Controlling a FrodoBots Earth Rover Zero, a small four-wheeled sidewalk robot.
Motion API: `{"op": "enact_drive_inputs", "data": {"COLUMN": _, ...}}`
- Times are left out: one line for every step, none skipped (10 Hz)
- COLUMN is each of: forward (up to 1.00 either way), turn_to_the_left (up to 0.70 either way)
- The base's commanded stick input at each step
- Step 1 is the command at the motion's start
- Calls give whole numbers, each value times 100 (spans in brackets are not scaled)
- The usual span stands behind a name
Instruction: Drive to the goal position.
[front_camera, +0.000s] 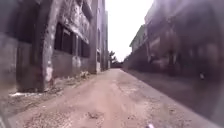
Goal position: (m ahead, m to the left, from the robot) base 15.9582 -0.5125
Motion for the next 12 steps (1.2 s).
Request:
{"op": "enact_drive_inputs", "data": {"forward": 60, "turn_to_the_left": 0}}
{"op": "enact_drive_inputs", "data": {"forward": 60, "turn_to_the_left": -4}}
{"op": "enact_drive_inputs", "data": {"forward": 60, "turn_to_the_left": -8}}
{"op": "enact_drive_inputs", "data": {"forward": 60, "turn_to_the_left": -15}}
{"op": "enact_drive_inputs", "data": {"forward": 60, "turn_to_the_left": -15}}
{"op": "enact_drive_inputs", "data": {"forward": 60, "turn_to_the_left": -15}}
{"op": "enact_drive_inputs", "data": {"forward": 60, "turn_to_the_left": -15}}
{"op": "enact_drive_inputs", "data": {"forward": 60, "turn_to_the_left": -15}}
{"op": "enact_drive_inputs", "data": {"forward": 60, "turn_to_the_left": -15}}
{"op": "enact_drive_inputs", "data": {"forward": 60, "turn_to_the_left": -15}}
{"op": "enact_drive_inputs", "data": {"forward": 60, "turn_to_the_left": -15}}
{"op": "enact_drive_inputs", "data": {"forward": 60, "turn_to_the_left": -15}}
